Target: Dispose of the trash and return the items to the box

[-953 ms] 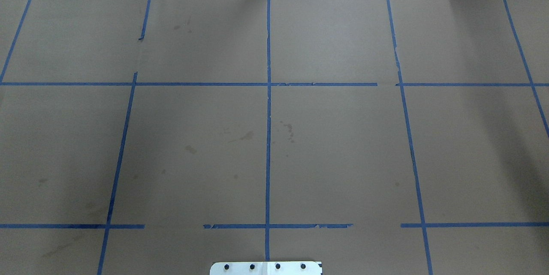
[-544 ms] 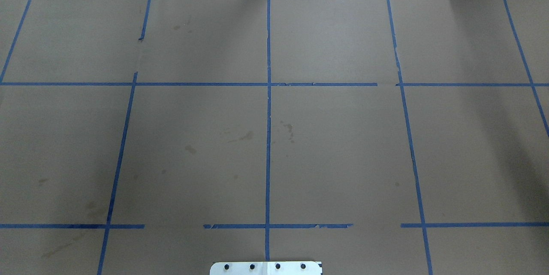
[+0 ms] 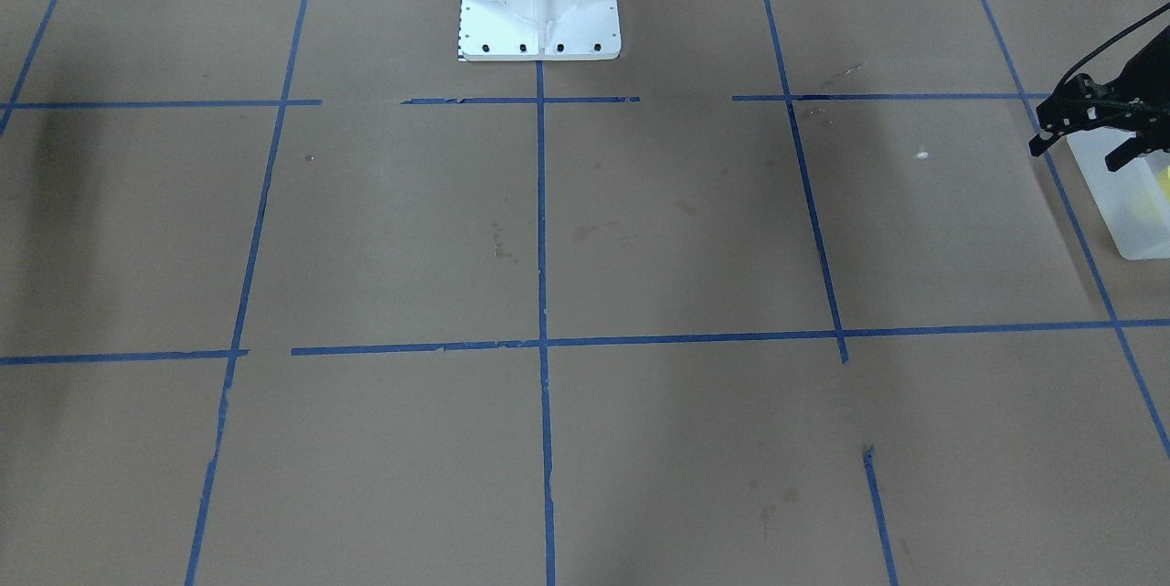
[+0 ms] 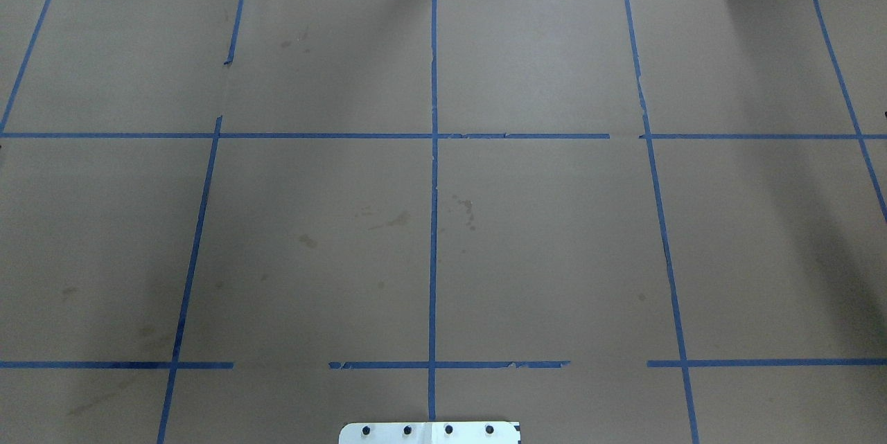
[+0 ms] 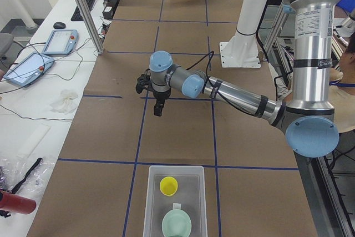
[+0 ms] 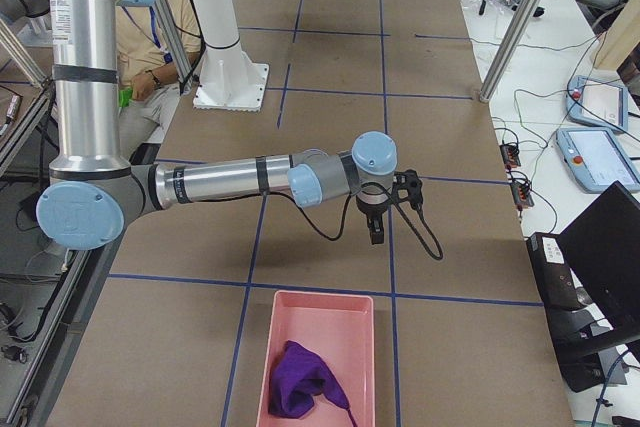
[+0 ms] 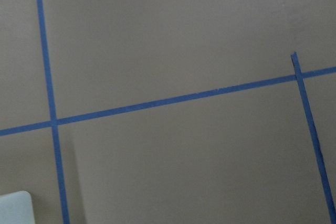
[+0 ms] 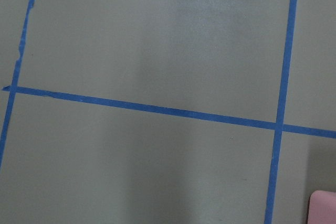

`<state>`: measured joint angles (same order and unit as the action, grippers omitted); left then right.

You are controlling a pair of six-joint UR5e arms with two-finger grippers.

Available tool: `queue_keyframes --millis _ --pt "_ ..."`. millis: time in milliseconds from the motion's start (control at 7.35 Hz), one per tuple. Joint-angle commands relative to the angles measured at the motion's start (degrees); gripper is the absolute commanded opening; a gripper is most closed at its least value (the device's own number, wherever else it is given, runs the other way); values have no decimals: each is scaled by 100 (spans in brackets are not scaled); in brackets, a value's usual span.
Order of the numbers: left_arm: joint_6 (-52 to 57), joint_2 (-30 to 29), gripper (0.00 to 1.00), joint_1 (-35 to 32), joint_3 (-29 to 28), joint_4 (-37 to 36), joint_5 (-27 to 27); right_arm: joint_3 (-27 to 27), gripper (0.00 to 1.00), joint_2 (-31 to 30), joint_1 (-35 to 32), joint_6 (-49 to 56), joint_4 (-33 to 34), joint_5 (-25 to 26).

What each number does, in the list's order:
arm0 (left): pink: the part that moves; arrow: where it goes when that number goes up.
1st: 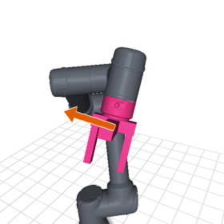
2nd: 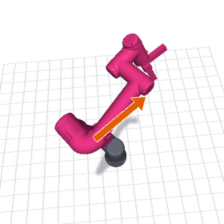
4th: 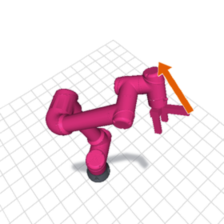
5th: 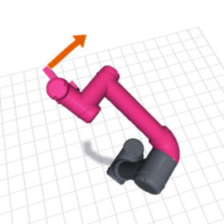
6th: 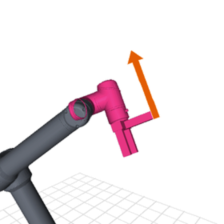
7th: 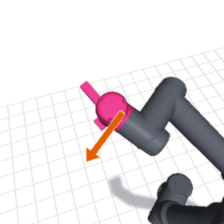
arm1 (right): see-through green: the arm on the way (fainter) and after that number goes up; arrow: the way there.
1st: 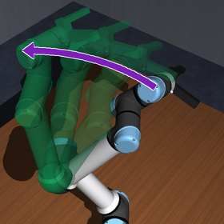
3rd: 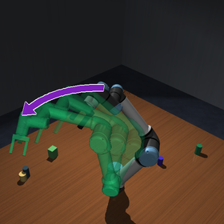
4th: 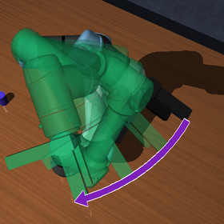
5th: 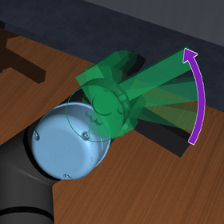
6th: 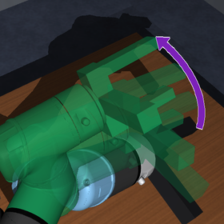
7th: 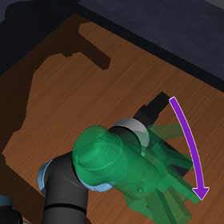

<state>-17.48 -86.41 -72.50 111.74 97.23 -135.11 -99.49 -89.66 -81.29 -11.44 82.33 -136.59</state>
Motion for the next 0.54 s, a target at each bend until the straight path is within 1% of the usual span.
queue_keyframes --millis 0,136,272,408 --pt "-1 72 100 -97 -29 95 -268 -78 100 72 226 62 293 132" --pt "-1 -15 100 -263 -108 51 -339 -88 100 54 245 80 293 132" --pt "-18 -16 100 -352 -361 77 -271 -97 100 54 245 81 293 124" --pt "-44 -24 100 -396 -372 86 217 -114 100 71 237 81 293 123"
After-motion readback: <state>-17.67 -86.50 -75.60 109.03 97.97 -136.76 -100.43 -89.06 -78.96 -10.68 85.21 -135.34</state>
